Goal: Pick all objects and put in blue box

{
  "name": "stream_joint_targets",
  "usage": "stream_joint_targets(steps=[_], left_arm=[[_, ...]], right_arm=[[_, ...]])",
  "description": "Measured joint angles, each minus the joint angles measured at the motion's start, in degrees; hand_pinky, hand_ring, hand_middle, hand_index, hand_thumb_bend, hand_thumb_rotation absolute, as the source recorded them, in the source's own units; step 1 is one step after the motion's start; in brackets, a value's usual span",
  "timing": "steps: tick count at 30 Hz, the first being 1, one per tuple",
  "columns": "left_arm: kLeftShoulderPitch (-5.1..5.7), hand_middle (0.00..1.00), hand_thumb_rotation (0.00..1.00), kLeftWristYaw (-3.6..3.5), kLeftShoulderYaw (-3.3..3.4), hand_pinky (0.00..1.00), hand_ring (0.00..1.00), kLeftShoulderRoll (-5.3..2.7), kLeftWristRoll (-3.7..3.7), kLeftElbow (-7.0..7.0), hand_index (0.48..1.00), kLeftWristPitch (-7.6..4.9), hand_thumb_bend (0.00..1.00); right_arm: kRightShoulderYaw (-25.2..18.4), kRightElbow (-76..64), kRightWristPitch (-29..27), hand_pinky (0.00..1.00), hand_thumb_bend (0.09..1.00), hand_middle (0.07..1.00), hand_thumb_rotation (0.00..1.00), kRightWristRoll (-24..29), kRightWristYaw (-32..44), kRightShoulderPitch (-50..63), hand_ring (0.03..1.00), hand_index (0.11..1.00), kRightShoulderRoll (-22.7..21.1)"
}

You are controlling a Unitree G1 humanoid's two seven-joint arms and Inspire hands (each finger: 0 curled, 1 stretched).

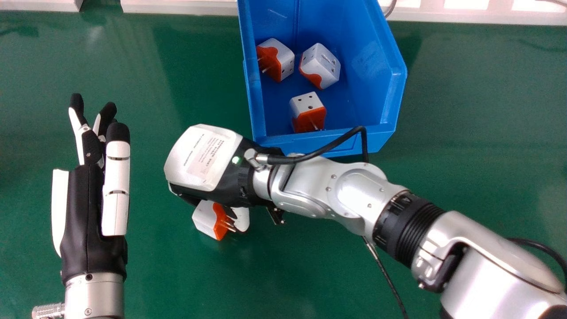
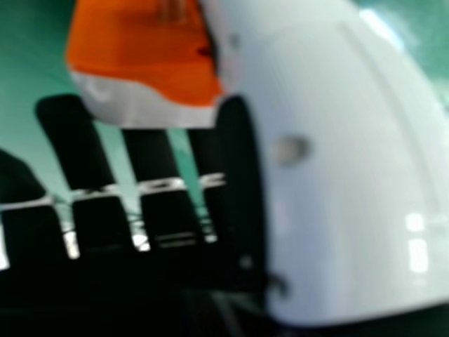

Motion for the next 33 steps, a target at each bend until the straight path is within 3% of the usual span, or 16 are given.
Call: stream_joint_targets(steps=[5,8,10,13,14,17,18,20,23,28,33], left_arm=[[-0.81,0.97,1.00,0.05,1.32,0.97,0.97,0.53,-0.08,1.44,0.973,-0.11,0.45],[-1.20,0.97,1.00,0.05,2.06,0.97,0.97,0.74,-0.14,2.65,0.973,-0.12,0.47],[-1.67,0.98,1.00,-0.05,2.93,0.99,0.98,0.93,-0.80,3.75,0.985,-0.13,0.48],[-2.31,0.98,1.00,-0.38,3.90,1.00,0.98,1.55,-1.83,4.86,0.988,-0.10,0.48],[-2.51,0.98,1.00,-0.44,4.05,1.00,0.98,1.64,-2.15,5.06,0.988,-0.09,0.48],[-2.98,0.98,1.00,-0.59,4.10,0.99,0.98,1.93,-2.16,5.48,0.983,-0.09,0.48],[-3.08,0.98,1.00,-0.60,4.11,0.99,0.97,2.00,-2.15,5.62,0.981,-0.09,0.48],[-3.29,0.98,1.00,-0.64,4.19,0.99,0.98,2.07,-2.23,5.94,0.980,-0.12,0.47],[-3.45,0.98,1.00,-0.98,4.89,0.98,0.98,2.38,-2.78,6.98,0.979,-0.15,0.45],[-3.65,0.98,1.00,-1.14,5.27,0.97,0.98,2.67,-2.71,7.25,0.976,-0.13,0.46],[-3.81,0.97,1.00,-1.24,5.34,0.97,0.97,2.76,-2.80,7.52,0.967,-0.16,0.46]], right_arm=[[-4.6,-13.1,1.4,0.14,0.517,0.501,0.00,4.0,4.4,6.4,0.392,0.489,-3.6],[-8.0,-22.6,1.7,0.10,0.524,0.476,0.00,7.0,5.5,12.6,0.203,0.486,-6.9],[-10.5,-28.9,0.5,0.08,0.527,0.471,0.00,8.0,3.6,17.1,0.146,0.479,-9.7],[-14.5,-37.8,0.5,0.09,0.520,0.437,0.00,8.8,3.0,23.5,0.149,0.482,-13.6],[-15.8,-40.7,0.9,0.09,0.516,0.415,0.00,9.3,3.2,25.5,0.152,0.486,-14.9],[-19.9,-48.3,1.6,0.13,0.508,0.400,0.00,9.7,3.5,30.7,0.198,0.501,-17.5],[-21.1,-50.4,2.1,0.13,0.501,0.357,0.06,9.8,3.6,32.3,0.202,0.491,-18.1],[-24.2,-54.6,2.3,0.11,0.494,0.257,0.12,10.2,3.6,35.6,0.171,0.475,-19.5],[-29.1,-59.5,2.8,0.07,0.498,0.197,0.13,12.3,3.8,39.6,0.129,0.471,-20.9],[-36.4,-63.2,3.0,0.08,0.493,0.182,0.14,13.5,2.9,42.4,0.120,0.469,-23.3],[-39.6,-60.5,2.7,0.05,0.491,0.148,0.14,11.9,-1.9,40.7,0.093,0.469,-23.3]])
